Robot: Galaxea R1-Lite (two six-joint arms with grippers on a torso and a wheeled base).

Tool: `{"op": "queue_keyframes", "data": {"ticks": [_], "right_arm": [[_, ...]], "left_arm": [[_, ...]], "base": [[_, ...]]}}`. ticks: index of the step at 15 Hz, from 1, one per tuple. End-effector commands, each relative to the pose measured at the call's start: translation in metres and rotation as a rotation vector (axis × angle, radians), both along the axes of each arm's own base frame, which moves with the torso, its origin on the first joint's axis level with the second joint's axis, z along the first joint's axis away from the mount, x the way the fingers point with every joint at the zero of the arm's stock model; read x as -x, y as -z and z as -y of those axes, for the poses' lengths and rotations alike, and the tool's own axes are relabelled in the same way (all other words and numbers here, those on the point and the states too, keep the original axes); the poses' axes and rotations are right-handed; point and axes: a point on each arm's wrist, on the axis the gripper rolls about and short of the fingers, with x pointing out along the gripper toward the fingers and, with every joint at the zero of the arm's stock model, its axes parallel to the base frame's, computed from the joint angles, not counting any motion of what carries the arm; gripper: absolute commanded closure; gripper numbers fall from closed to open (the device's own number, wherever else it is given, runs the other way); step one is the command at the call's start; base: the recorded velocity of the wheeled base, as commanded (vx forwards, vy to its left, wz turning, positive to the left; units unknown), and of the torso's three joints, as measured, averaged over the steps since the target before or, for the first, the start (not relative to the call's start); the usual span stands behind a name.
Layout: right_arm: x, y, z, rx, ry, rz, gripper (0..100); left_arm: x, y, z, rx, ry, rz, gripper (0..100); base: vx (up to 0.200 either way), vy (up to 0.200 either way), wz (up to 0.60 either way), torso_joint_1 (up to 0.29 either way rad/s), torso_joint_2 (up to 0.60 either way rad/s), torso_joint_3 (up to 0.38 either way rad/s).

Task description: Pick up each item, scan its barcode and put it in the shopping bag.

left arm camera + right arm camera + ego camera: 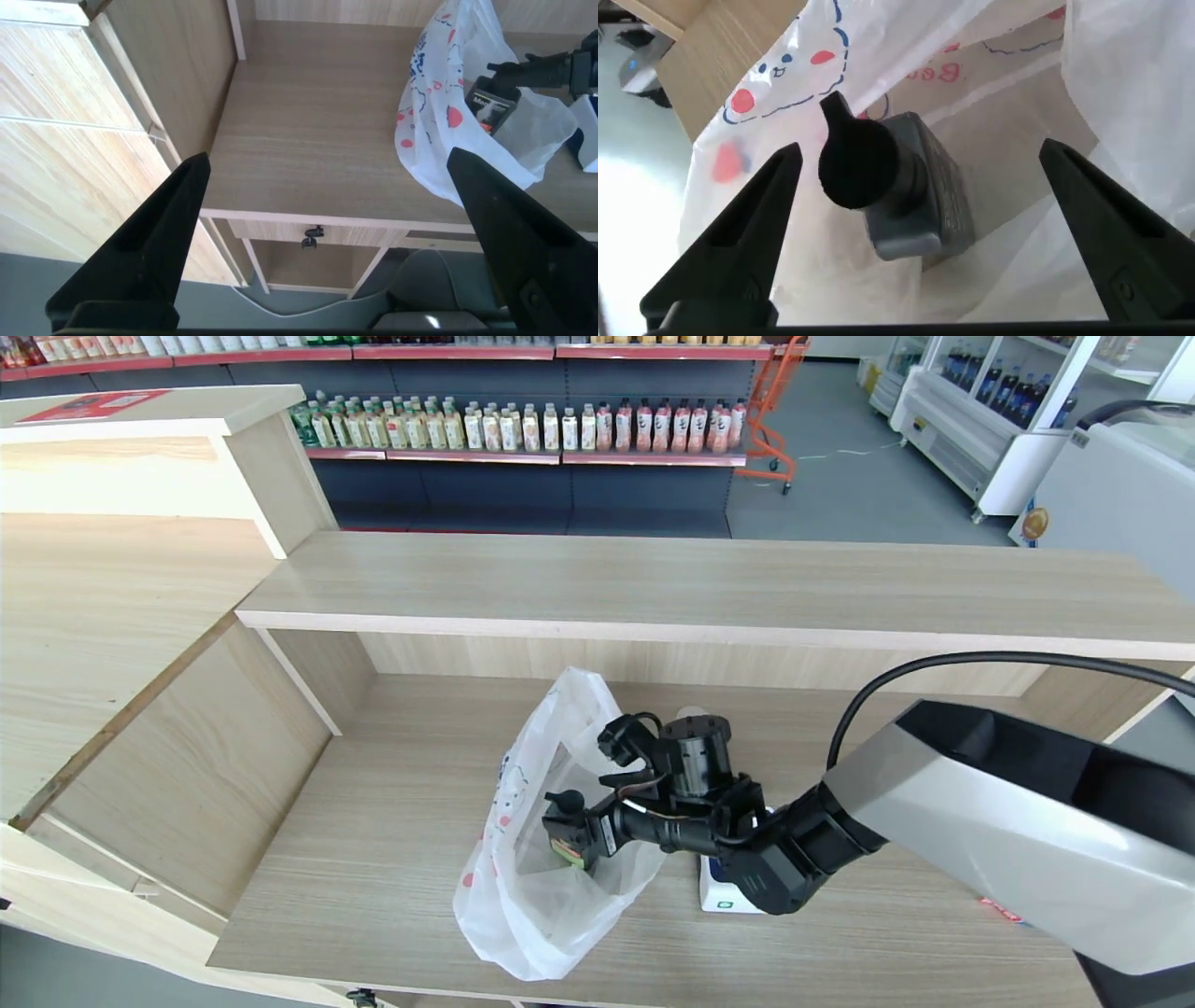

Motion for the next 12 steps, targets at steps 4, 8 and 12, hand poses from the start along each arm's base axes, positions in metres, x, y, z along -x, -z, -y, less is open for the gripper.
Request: {"op": "queue_keyframes", "data": {"ticks": [4, 8, 12], "right_arm": [[-0.005, -0.053, 0.055, -0.191, 0.212, -0.24, 0], [0.027, -0.099, 0.088, -0.303, 0.288, -0.358, 0], [0.066, -0.13, 0.15, -0.329, 0.432, -0.38, 0]], "left_arm": [[0.0, 0.0, 0.0, 0.0, 0.0, 0.002, 0], [0.0, 0.0, 0.0, 0.0, 0.0, 0.002, 0], [0.0, 0.0, 0.0, 0.0, 0.0, 0.002, 0]], "base": [[0.0, 0.0, 0.0, 0.0, 0.0, 0.0], [0.0, 0.0, 0.0, 0.0, 0.0, 0.0], [0.0, 0.0, 0.0, 0.0, 0.0, 0.0]]}}
